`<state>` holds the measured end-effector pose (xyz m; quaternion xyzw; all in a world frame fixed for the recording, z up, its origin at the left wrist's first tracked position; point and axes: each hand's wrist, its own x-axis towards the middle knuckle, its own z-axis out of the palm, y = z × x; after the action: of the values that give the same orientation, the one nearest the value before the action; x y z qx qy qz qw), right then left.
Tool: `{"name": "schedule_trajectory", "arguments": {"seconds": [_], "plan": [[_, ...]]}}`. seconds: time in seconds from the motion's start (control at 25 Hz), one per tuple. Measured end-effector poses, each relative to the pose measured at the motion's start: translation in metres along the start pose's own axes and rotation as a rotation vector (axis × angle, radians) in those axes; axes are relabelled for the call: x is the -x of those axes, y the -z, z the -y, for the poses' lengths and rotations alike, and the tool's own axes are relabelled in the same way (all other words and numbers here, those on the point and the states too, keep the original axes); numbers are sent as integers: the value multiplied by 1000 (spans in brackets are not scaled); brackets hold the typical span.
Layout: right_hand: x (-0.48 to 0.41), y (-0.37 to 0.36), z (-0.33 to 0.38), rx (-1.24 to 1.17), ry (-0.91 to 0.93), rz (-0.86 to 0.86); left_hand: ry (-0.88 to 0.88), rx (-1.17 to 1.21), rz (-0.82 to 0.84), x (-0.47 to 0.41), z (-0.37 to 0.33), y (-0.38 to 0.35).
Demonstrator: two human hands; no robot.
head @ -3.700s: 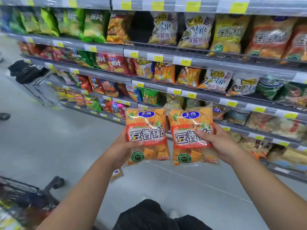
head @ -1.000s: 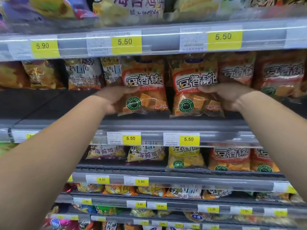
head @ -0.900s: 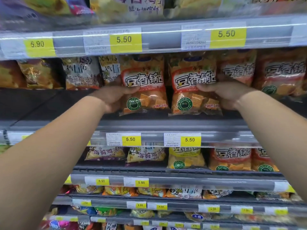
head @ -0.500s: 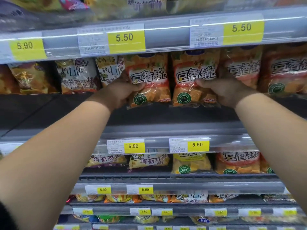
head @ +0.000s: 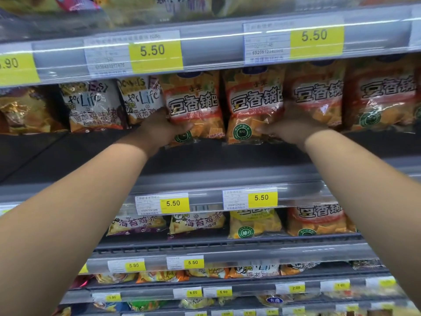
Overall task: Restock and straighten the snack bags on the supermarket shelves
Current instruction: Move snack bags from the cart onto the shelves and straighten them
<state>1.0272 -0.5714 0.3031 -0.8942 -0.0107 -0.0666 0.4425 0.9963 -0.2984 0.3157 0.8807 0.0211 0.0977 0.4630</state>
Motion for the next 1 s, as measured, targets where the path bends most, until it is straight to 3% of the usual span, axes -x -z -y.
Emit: {"name": "schedule_trajectory", "arguments": {"seconds": [0.24, 0.4, 0.52, 0.6, 0.68, 0.84, 1.0], "plan": [[-5, -11, 2, -81, 33, -102, 2, -13, -59, -13, 0, -8], [-4, -9, 1, 89, 68, -119, 5, -27, -80, -16, 3, -10], [4, -5, 3, 315, 77, -299, -26, -72, -152, -14, 7, -6], [13, -5, 9, 356, 184, -379, -116, -213, -258, -10, 5, -5], [21, -8, 15, 318, 280, -275, -213, -301, -236, -4, -4, -11], [19, -11, 16, 382, 329, -82, -296, -439, 39, 4, -12, -33], [13, -15, 12, 470, 331, -18, -321, -485, 57, 2, -6, -35]]}}
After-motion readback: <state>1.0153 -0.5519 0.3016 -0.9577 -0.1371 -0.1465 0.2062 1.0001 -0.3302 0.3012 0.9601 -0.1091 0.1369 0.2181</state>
